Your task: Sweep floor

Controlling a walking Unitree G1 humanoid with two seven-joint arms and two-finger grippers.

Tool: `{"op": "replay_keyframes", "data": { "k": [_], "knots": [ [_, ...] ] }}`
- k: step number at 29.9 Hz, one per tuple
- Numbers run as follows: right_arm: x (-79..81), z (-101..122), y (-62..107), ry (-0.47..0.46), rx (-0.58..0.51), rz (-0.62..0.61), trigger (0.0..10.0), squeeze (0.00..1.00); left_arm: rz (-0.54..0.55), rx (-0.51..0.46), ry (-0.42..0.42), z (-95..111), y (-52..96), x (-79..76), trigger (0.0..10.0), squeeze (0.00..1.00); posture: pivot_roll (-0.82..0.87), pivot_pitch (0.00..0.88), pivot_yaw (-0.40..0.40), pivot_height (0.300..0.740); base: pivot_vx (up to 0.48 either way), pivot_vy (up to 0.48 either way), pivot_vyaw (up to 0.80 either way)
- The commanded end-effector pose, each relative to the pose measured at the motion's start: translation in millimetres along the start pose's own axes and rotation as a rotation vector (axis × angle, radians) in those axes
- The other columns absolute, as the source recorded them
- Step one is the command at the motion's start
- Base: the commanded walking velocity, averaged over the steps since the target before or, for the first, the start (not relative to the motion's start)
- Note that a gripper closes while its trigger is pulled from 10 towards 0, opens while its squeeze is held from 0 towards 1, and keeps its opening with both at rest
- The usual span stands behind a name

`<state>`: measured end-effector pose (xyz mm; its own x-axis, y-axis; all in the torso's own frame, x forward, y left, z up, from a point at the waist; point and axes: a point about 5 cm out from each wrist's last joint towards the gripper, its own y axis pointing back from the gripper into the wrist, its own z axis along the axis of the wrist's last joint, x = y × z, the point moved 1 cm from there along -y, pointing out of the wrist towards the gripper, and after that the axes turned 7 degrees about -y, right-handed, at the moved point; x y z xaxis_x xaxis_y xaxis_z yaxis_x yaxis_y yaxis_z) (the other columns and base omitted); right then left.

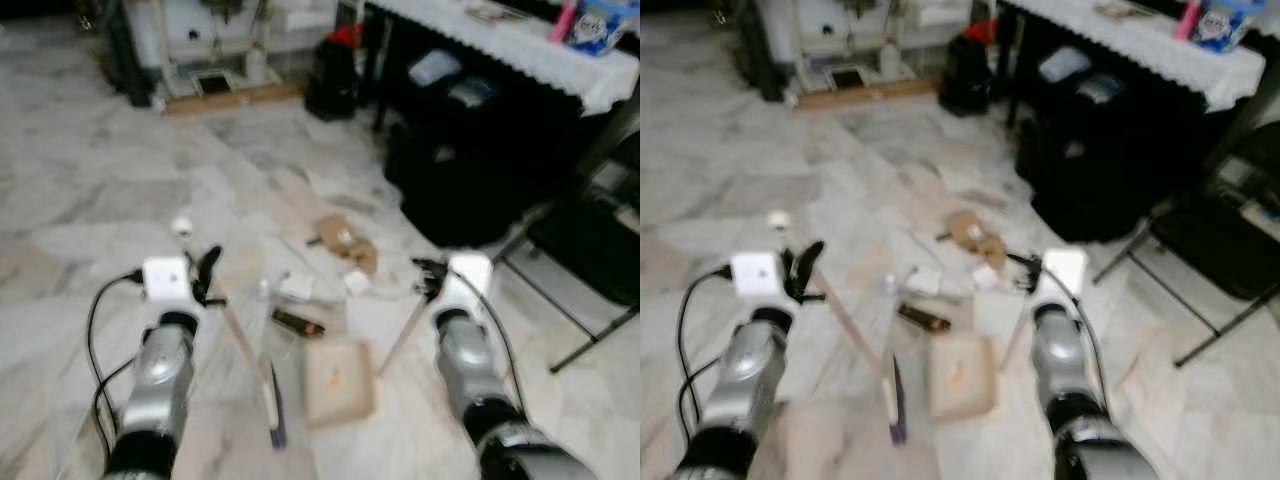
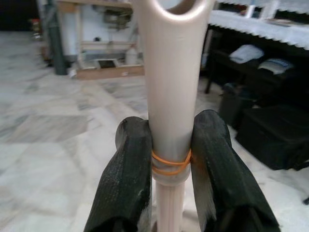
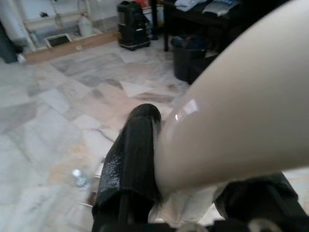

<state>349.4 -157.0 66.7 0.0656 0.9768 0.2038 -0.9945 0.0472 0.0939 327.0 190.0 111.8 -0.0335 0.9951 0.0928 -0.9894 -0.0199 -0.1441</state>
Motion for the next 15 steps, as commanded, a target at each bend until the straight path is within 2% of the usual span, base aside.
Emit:
{"op": "replay_keyframes", "data": {
  "k": [1,15],
  "knots": [
    [-7.1,15.0,-3.9,0.0,-0.061,-0.015,10.0,0.0,0.0,-0.064,-0.001,14.0,-4.4,-3.2,10.0,0.0,0.02,0.019,-0.064,0.74,0.379,0.0,0.0],
    [-11.3,26.2,-5.6,0.001,-0.111,-0.022,10.0,0.0,0.087,-0.129,-0.037,28.2,-6.1,8.7,10.0,0.0,0.01,0.033,-0.07,0.74,0.384,0.0,0.0]
  ]
}}
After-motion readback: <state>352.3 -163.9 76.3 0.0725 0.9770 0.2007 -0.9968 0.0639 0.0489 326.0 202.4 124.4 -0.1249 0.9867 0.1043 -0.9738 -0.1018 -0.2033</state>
